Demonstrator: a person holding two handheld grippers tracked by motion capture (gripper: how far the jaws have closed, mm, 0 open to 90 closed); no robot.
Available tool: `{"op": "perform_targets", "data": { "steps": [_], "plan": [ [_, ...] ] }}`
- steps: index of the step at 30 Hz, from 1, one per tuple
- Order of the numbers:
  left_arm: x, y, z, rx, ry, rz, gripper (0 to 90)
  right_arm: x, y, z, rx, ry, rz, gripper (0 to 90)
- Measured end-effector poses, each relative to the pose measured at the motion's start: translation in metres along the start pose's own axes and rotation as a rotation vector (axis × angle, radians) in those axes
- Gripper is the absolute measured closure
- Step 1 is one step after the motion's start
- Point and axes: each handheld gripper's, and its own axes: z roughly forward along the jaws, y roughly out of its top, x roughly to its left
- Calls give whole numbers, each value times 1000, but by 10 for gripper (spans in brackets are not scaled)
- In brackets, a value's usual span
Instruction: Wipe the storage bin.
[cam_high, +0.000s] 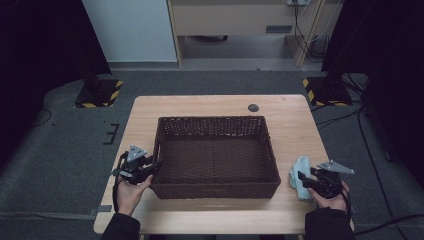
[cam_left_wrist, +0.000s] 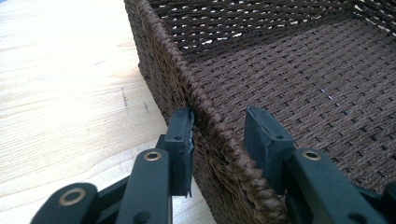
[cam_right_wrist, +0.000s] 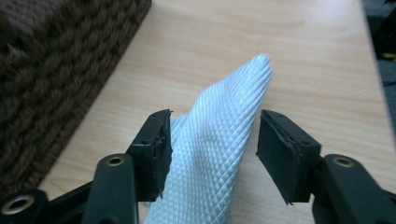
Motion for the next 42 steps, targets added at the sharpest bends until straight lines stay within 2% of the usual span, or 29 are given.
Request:
{"op": "perform_targets", "data": {
  "steps": [2, 5, 6, 8, 11, 14, 18, 23, 24, 25, 27, 28, 30, 32, 36, 42],
  "plan": [
    [0, 0, 0, 0, 0, 0, 621, -1, -1, 4, 30, 0, -8, 474],
    [0, 0, 0, 1, 2, 3, 622, -2, -2, 6, 39, 4, -2, 502],
    [0, 0, 0, 1, 1, 2, 623, -4, -3, 8, 62, 13, 7, 575],
    [0, 0, 0, 1, -1, 2, 623, -7, -5, 10, 90, 21, 16, 634],
    [0, 0, 0, 0, -4, -3, 629, -8, -4, 13, 117, 42, 33, 768],
    [0, 0, 0, 0, -2, -4, 641, -7, -2, 12, 121, 56, 27, 820],
    [-1, 0, 0, -3, 0, -8, 653, -1, 7, 5, 76, 85, 16, 833],
    [0, 2, 1, 0, -14, 1, 662, 6, 22, -2, -17, 124, -1, 833],
    [0, 2, 1, 0, -14, 1, 665, 6, 22, -2, -17, 124, -1, 833],
    [-1, 2, 1, 1, -16, -1, 667, 10, 29, -2, -47, 125, -10, 833],
    [-3, 2, 1, -3, -17, -3, 669, 10, 32, -2, -52, 127, -17, 832],
    [-5, 2, 1, 0, -13, -12, 673, 12, 39, 0, -76, 129, -16, 833],
    [-7, 2, 1, 3, -9, -7, 674, 13, 42, 1, -82, 131, -22, 832],
    [-8, 2, 1, 1, -11, -9, 674, 18, 51, 4, -98, 136, -57, 832],
    [-9, 3, 1, 6, -11, -6, 674, 20, 59, 10, -105, 146, -63, 833],
    [-10, 3, 2, 7, -15, 1, 674, 26, 84, 29, -131, 151, -88, 834]
  ]
}}
